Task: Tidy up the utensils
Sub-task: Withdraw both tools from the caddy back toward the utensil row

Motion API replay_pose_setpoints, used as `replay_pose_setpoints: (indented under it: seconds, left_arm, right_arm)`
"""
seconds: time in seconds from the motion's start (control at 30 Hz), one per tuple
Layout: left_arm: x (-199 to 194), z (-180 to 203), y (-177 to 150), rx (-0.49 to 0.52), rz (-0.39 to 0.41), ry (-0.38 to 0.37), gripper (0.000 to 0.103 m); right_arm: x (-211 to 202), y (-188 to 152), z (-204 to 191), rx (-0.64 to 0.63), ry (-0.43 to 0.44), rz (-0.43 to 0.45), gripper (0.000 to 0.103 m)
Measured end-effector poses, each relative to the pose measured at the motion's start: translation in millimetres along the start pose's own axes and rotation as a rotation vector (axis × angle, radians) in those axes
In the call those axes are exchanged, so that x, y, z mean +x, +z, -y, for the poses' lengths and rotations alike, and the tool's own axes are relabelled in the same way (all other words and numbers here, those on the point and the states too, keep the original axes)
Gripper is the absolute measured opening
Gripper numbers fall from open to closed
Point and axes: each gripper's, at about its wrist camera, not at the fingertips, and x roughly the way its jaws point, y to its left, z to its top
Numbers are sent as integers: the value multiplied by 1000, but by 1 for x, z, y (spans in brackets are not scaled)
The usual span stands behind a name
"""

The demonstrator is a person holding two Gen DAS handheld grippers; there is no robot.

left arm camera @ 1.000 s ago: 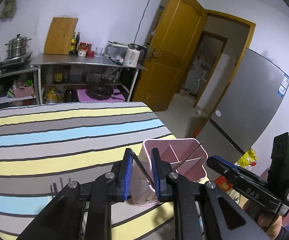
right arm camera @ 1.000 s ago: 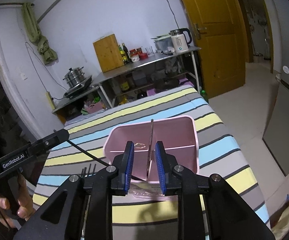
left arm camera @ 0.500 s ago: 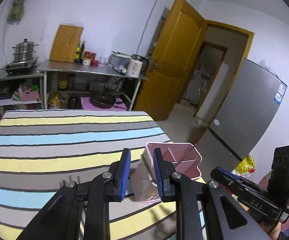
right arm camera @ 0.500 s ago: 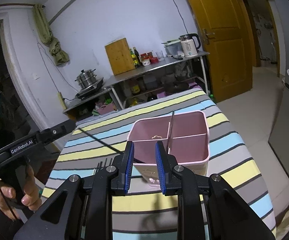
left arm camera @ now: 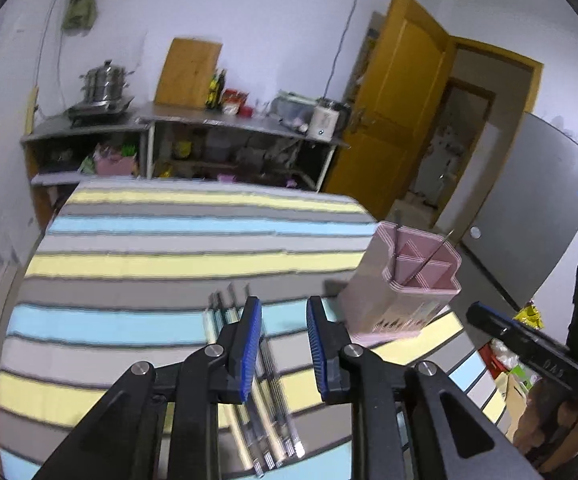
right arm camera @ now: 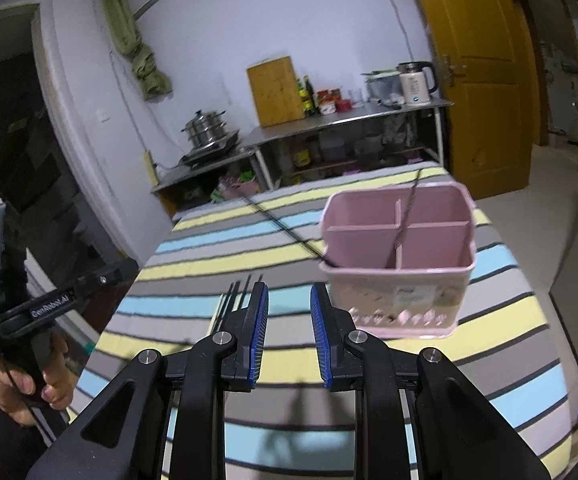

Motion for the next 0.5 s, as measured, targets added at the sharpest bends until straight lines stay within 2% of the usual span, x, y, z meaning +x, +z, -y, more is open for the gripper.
replay_pose_setpoints:
  seconds: [0.33,0.5]
  left_arm:
    - [40,-37,-45,-64,-117,54,23]
    - [68,-45,-53,-73,-169,77,23]
  right_arm:
    - [38,-27,-19,-33,32,-102,23]
    - [59,-37,-18,-28,34,-154,22]
